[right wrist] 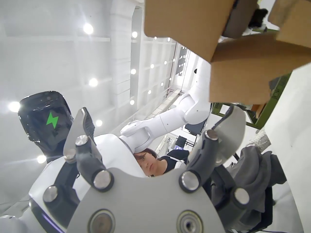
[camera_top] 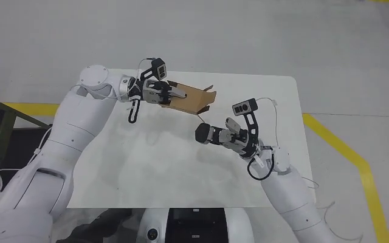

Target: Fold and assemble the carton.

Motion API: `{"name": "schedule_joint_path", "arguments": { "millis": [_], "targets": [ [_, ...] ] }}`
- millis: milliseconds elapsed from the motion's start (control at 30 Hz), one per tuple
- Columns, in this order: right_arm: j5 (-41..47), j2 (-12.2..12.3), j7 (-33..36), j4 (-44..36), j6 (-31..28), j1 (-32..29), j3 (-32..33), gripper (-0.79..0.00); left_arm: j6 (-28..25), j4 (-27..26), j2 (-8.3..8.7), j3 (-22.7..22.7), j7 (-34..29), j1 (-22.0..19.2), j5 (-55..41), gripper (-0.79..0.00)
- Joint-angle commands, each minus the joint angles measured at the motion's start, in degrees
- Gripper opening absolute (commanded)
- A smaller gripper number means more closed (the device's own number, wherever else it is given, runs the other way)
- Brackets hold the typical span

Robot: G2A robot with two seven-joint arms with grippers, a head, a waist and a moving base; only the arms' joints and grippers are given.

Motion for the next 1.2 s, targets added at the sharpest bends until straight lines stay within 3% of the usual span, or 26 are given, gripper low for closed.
{"name": "schedule_joint_path", "arguments": {
  "millis": [0, 367, 767, 1167],
  "targets": [
    [0.2, -0.1, -0.4, 0.4, -0.4, 0.4, 0.1, 0.000, 0.4, -0.2, 0.05, -0.2, -0.7, 0.3, 0.2, -0.785],
    [0.1, -0.4, -1.0, 2.2, -0.1, 2.4, -0.6, 0.000, 3.0, 0.6, 0.24, -1.3, -5.8, 1.4, -1.0, -0.785],
    [1.4, 0.0, -0.5, 0.7, -2.6, 0.6, 2.5, 0.000, 2.8, 2.5, 0.01, -2.8, -5.4, 1.0, -1.9, -0.785],
    [2.6, -0.5, -1.0, 4.6, -2.4, 3.8, 1.7, 0.000, 3.4, 1.2, -0.20, -2.8, -6.2, 1.7, -1.1, -0.785]
  ]
}}
